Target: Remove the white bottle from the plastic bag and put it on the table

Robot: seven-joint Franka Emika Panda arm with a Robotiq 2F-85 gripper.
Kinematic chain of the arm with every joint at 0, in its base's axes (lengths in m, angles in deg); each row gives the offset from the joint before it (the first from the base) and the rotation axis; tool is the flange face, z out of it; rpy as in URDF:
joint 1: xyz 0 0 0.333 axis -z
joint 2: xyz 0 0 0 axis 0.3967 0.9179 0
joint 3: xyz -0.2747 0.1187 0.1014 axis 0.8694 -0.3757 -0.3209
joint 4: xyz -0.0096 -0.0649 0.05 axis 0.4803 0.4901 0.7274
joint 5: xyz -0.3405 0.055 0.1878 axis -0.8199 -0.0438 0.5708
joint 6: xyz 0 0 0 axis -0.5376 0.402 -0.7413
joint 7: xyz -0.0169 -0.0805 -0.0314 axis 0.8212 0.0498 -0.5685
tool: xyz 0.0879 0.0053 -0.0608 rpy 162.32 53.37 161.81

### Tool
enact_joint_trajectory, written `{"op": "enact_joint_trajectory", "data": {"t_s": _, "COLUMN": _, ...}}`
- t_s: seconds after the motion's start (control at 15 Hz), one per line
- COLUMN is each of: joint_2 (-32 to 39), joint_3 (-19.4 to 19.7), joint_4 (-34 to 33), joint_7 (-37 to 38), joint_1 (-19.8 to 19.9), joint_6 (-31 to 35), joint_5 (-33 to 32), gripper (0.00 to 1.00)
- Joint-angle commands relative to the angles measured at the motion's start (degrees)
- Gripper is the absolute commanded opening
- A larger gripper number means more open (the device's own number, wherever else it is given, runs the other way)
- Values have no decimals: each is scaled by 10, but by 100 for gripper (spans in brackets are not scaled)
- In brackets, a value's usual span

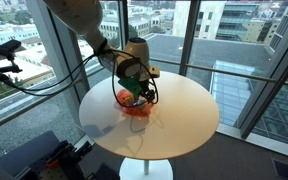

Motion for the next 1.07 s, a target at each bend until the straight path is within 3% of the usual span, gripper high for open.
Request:
{"op": "enact_joint_trajectory", "data": {"t_s": 0.0, "joint_2": 19, "joint_3": -6, "joint_4": -26, "joint_7": -13, "joint_1": 8, "joint_6": -1, "joint_5": 6, "gripper": 86}}
{"op": "enact_joint_trajectory", "data": {"t_s": 0.33, "joint_2": 27, "joint_3": -3, "joint_4": -34, "joint_7": -9, "joint_1": 6, "joint_6": -2, "joint_5": 2, "gripper": 40}}
{"op": "enact_joint_trajectory", "data": {"t_s": 0.53, "joint_2": 25, "joint_3": -1, "joint_4": -37, "joint_7": -5, "joint_1": 6, "joint_6": -3, "joint_5": 2, "gripper": 19}}
{"op": "enact_joint_trajectory", "data": {"t_s": 1.0, "joint_2": -12, "joint_3": -15, "joint_4": -34, "joint_7": -15, "joint_1": 23, "joint_6": -26, "joint_5": 22, "gripper": 19}}
